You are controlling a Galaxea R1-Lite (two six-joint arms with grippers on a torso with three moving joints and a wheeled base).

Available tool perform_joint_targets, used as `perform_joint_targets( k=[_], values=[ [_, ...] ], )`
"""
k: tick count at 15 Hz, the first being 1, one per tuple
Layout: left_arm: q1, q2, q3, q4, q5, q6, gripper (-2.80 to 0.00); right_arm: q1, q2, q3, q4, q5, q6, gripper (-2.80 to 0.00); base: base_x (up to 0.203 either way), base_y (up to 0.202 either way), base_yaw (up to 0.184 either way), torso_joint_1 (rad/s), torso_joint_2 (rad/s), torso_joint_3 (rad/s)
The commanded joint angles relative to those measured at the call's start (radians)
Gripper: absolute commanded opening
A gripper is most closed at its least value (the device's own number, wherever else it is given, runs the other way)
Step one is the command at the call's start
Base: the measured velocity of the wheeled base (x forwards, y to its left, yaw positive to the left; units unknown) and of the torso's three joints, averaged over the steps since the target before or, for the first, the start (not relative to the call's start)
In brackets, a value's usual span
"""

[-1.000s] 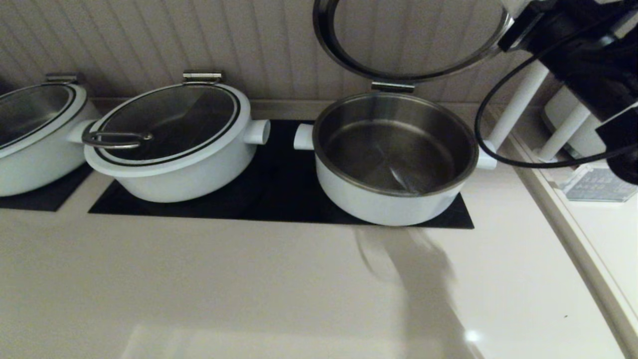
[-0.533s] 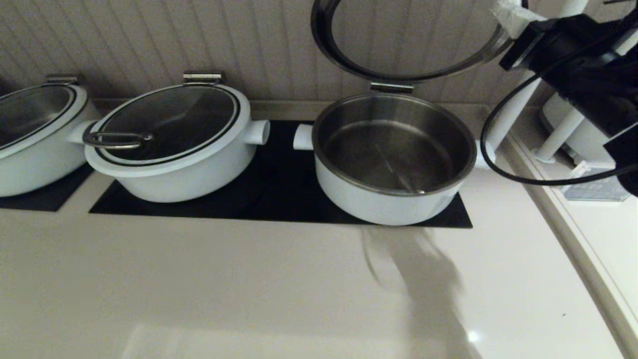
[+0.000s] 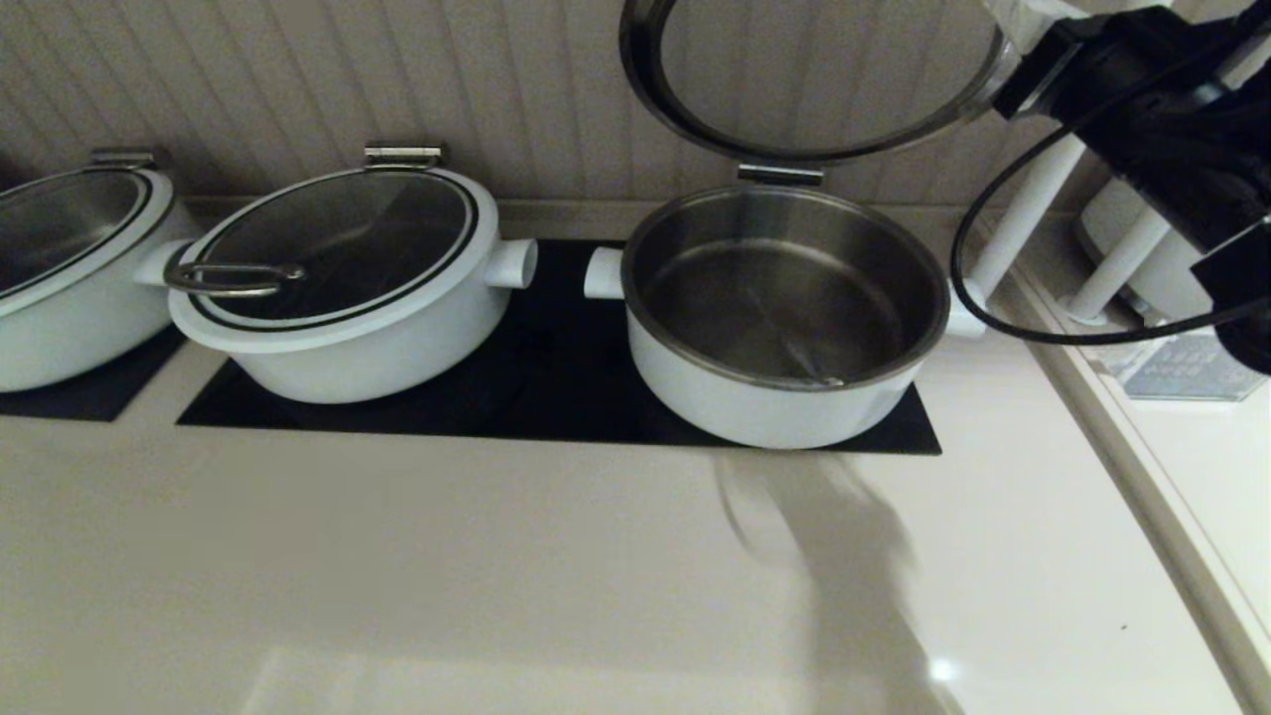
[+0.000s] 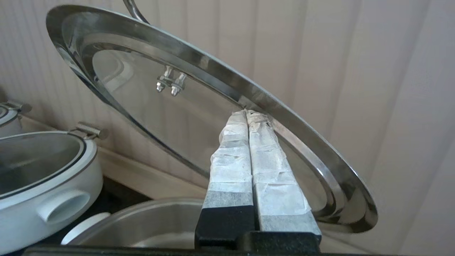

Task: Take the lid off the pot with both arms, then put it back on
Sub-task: Open the pot lid completely

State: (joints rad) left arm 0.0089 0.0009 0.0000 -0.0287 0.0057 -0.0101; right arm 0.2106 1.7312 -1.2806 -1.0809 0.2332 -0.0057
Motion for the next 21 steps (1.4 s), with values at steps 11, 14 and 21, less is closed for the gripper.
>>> perform_joint_targets(
  k=[11, 14, 21],
  values=[
    [0.0, -0.001, 0.0, -0.001, 0.0, -0.001, -2.8, -0.019, 0.014, -0.018, -0.005, 0.001, -0.002, -2.8, 0.0, 0.0, 0.0, 0.0, 0.0, 0.0],
    [0.0, -0.001, 0.0, 0.0, 0.0, -0.001, -2.8, -0.019, -0.026, 0.032, -0.005, 0.001, -0.002, -2.8, 0.0, 0.0, 0.0, 0.0, 0.0, 0.0],
    [0.0, -0.001, 0.0, -0.001, 0.0, -0.001, -2.8, -0.017, -0.119, 0.145, -0.004, 0.004, -0.003, -2.8, 0.0, 0.0, 0.0, 0.0, 0.0, 0.0]
  ],
)
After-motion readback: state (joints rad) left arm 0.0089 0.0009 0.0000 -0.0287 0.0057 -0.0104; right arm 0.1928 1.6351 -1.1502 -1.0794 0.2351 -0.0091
